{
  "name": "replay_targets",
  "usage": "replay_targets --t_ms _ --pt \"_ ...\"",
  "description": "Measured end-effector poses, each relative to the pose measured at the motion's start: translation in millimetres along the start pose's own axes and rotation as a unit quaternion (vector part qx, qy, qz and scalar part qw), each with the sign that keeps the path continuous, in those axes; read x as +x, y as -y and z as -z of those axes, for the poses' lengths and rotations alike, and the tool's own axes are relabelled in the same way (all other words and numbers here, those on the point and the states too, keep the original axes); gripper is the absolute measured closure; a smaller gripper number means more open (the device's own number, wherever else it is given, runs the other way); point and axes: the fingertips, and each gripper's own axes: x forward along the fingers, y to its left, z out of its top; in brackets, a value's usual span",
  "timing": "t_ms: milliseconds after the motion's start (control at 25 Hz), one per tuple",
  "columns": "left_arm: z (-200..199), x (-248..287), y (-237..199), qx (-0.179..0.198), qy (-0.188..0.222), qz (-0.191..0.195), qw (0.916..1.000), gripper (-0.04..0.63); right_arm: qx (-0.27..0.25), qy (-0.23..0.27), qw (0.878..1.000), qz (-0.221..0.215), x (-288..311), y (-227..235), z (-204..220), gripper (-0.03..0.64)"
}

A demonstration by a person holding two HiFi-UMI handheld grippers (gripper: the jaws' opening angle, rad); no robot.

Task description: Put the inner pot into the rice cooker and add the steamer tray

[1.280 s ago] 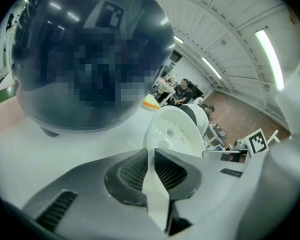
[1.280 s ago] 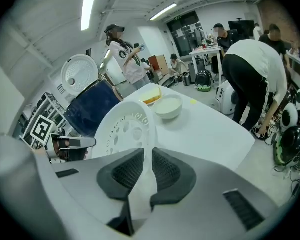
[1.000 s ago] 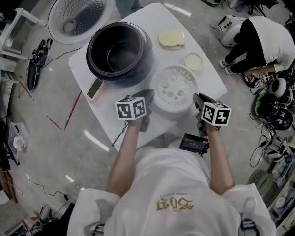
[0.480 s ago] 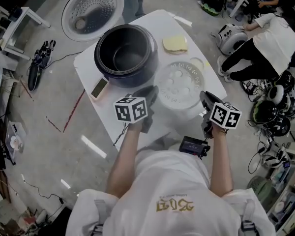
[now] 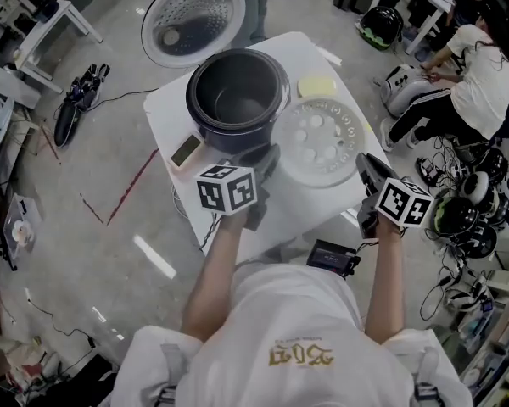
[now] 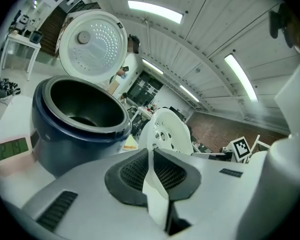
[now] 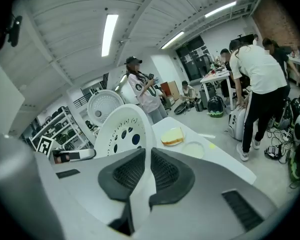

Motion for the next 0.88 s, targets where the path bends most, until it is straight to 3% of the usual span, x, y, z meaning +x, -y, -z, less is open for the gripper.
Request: replay_targets --t_ms 880 --pt "-81 -79 -50 -0.026 0.115 -0.072 0.9904 0.552 -0.062 -0.016 0.989 -0.133 82 -106 -60 0.572"
